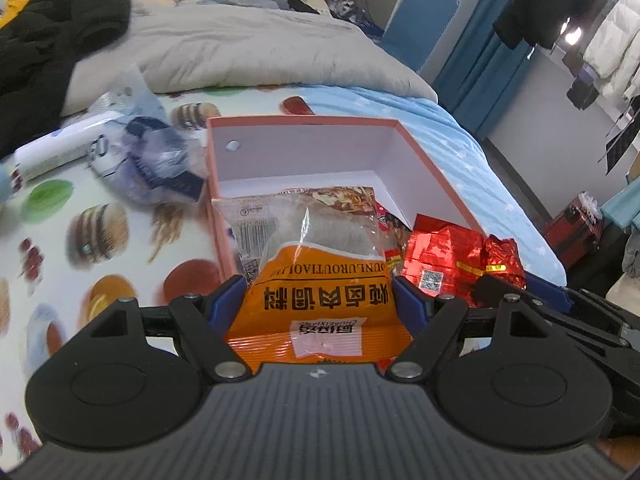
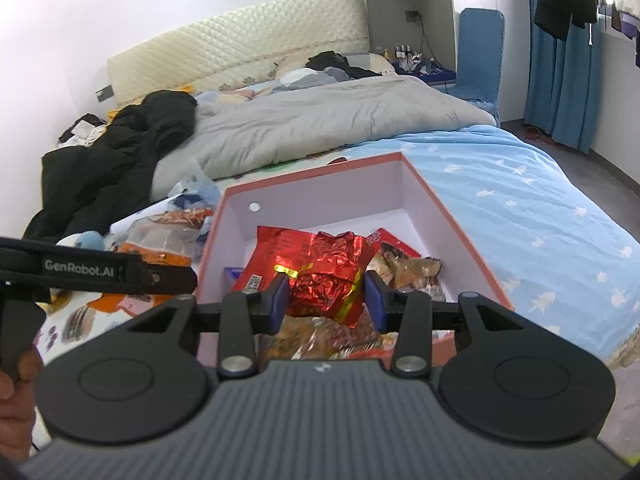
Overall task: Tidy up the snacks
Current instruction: 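Open both tools to drop the packets into the pink box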
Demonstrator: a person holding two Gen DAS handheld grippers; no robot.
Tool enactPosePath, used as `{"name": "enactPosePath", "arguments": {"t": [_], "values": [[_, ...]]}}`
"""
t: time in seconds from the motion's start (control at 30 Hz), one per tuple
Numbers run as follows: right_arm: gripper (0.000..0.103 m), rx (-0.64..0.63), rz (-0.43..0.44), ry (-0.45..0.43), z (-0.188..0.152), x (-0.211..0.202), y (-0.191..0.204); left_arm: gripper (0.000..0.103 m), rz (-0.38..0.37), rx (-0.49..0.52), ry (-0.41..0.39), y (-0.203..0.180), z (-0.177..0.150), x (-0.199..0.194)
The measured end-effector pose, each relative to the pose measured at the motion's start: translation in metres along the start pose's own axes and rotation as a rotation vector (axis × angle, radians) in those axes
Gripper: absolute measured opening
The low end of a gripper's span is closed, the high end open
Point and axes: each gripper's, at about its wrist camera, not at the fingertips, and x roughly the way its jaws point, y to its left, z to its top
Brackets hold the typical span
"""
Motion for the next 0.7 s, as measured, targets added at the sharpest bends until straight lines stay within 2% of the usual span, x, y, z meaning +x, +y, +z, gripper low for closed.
{"name": "enactPosePath", "arguments": {"t": [0.27, 0.53, 0.67, 0.7], "values": [[0.044, 0.018, -0.013, 0.05, 0.009, 0.047, -0.021, 0.082, -0.02, 0.022, 0.039, -0.007, 0.028, 0.054], [0.046, 0.046, -0.014, 0.094, 0.007, 0.078, -0.032, 0.083, -0.019, 0.02, 0.073, -0.006, 0.035, 0.079], [0.051, 0.051, -0.03, 0.116, 0.005, 0.085, -0.034, 0.093, -0.012, 0.023, 0.082, -0.006, 0.037, 0.08], [0.056, 0.051, -0.037, 0.122, 0.005, 0.086, -0.034, 0.093, -0.006, 0.024, 0.075, -0.006, 0.037, 0.079]]}}
